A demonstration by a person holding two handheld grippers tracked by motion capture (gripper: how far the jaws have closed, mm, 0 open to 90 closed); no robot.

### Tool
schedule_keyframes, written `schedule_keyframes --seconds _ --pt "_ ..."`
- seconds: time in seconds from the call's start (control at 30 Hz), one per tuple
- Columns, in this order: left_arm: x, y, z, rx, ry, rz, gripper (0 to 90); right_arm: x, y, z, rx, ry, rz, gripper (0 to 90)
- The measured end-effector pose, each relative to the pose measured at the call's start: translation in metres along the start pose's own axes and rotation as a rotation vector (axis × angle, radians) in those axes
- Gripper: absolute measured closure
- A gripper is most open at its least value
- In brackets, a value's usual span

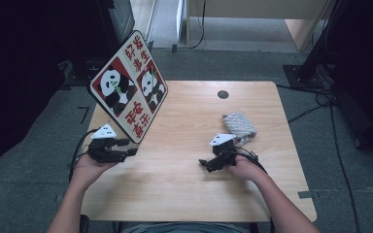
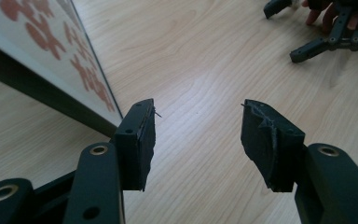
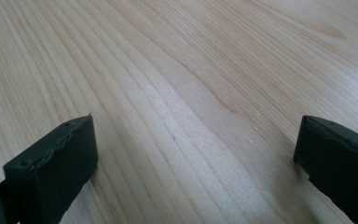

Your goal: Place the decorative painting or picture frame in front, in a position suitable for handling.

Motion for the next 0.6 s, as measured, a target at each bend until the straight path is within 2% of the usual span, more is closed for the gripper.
schedule_keyframes --seconds 0.17,0.33,0.4,0.5,0.6 --pt "0.007 -0.009 -0.002 0.032 0.014 0.007 47.1 0.000 -0.001 0.000 -0.005 0.000 -0.003 0.0" --pt "0.011 -0.018 -0.006 0.061 0.006 0.026 47.2 0.000 -0.001 0.000 -0.003 0.001 -0.003 0.0" --pt "0.011 -0.026 -0.005 0.095 0.006 0.042 47.2 0.000 -0.001 0.000 -0.003 0.003 -0.005 0.0" --pt "0.013 -0.029 -0.004 0.096 0.003 0.052 47.3 0.000 -0.002 0.000 -0.004 0.003 -0.006 0.0" --pt "0.018 -0.038 -0.002 0.113 0.008 0.073 47.2 0.000 -0.002 -0.001 -0.004 0.001 -0.007 0.0"
Point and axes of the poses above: each handheld gripper's, and its own axes: x roughly backward along the jaws, z roughly out of its top, y roughly to its right, the point moved 1 cm from there along -x, roughly forward along the jaws, and after that the axes turned 11 degrees about z, right-handed, at the moved point
